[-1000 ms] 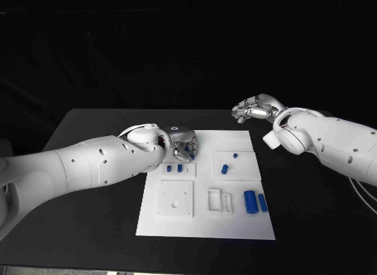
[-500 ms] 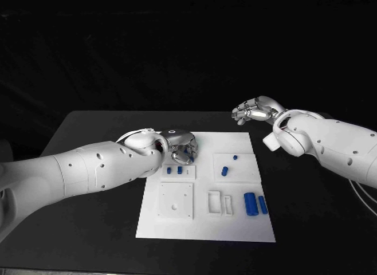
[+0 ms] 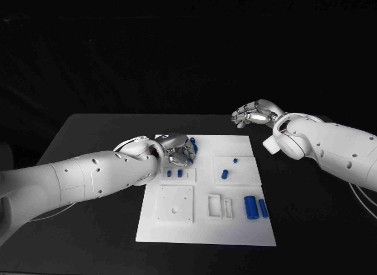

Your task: Assemble the parts on the task board

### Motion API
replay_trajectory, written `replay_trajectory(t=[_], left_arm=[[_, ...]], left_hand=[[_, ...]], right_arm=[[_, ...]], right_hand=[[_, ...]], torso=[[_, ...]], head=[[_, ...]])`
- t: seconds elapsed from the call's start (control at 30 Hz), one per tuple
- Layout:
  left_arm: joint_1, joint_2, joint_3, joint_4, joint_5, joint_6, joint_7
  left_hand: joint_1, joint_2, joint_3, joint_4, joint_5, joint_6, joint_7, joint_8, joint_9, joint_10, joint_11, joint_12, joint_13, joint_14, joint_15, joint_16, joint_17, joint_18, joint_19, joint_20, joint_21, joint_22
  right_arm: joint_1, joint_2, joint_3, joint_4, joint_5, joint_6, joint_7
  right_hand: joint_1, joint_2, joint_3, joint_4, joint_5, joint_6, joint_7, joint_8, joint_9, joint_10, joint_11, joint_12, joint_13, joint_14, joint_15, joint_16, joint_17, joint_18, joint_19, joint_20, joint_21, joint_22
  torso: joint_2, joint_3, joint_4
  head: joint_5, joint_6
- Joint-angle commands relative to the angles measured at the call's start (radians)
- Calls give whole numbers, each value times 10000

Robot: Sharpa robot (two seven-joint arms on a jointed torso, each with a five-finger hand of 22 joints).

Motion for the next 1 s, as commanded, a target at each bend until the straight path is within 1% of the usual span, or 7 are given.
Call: replay_trajectory(t=[0.03,0.1,0.17,0.23,0.4,0.73,1.0], left_arm=[[4,-60,56,117,770,-709,430],[3,-136,86,215,942,-606,451],[0,-154,268,245,1066,-408,347],[-3,-233,348,327,1144,-270,277],[-2,-422,802,522,1422,124,119],[15,-1226,1085,1245,903,1515,-573],[41,-1646,1105,1376,841,1675,-651]], left_hand=[[-42,32,41,-24,51,86,-4,36,-12,219,135,-23,90,86,-11,48,-10,236,98,-308,55,189],[-43,31,44,-28,57,90,-5,36,-15,228,133,-33,92,99,-14,56,-10,240,113,-313,64,189],[-43,33,47,-30,61,91,-6,35,-17,232,132,-42,92,107,-16,61,-10,242,124,-316,71,190],[-46,33,47,-31,61,90,-5,34,-19,232,132,-46,92,108,-16,61,-11,243,126,-317,73,190],[-52,37,45,-41,63,96,-7,34,-22,249,128,-57,95,124,-19,73,-10,244,136,-320,85,193],[-58,51,46,-65,70,96,-7,29,-31,262,125,-83,97,139,-22,85,-11,248,146,-325,99,196],[-63,45,42,-81,69,107,-10,33,-33,278,123,-93,101,144,-25,90,-13,248,148,-327,105,197]], right_arm=[[-2,-8,7,4,7,77,106],[-2,-14,7,8,7,78,105],[-2,-24,7,9,7,75,101],[-2,-27,7,13,7,83,101],[-2,-36,7,-4,7,69,103],[-2,-63,7,-38,7,77,94],[-2,-82,7,-19,7,70,89]], right_hand=[[8,86,50,-23,63,-84,332,43,-10,-57,23,32,-15,5,56,-47,-12,61,-59,11,-52,3],[8,86,49,-23,63,-84,332,43,-10,-57,24,33,-16,6,56,-48,-12,61,-59,12,-53,3],[8,87,49,-23,63,-84,332,43,-11,-56,24,33,-16,6,56,-48,-12,61,-59,11,-53,4],[7,87,49,-23,63,-84,332,44,-11,-56,24,33,-17,6,56,-48,-12,61,-59,12,-54,4],[7,91,50,-22,63,-84,332,45,-12,-56,24,35,-19,7,56,-49,-12,61,-58,11,-56,5],[6,90,49,-24,64,-85,332,47,-14,-56,24,37,-23,9,56,-51,-12,61,-57,11,-59,6],[9,93,52,-25,73,-85,331,48,-16,-56,24,39,-26,9,56,-53,-12,61,-56,10,-62,7]], torso=[[-1,6,-2],[-1,0,6],[-2,-3,9],[-2,4,11],[-7,12,21],[-4,-6,25],[-8,-11,41]], head=[[11,29],[17,41],[29,35],[46,13],[79,17],[118,50],[156,44]])
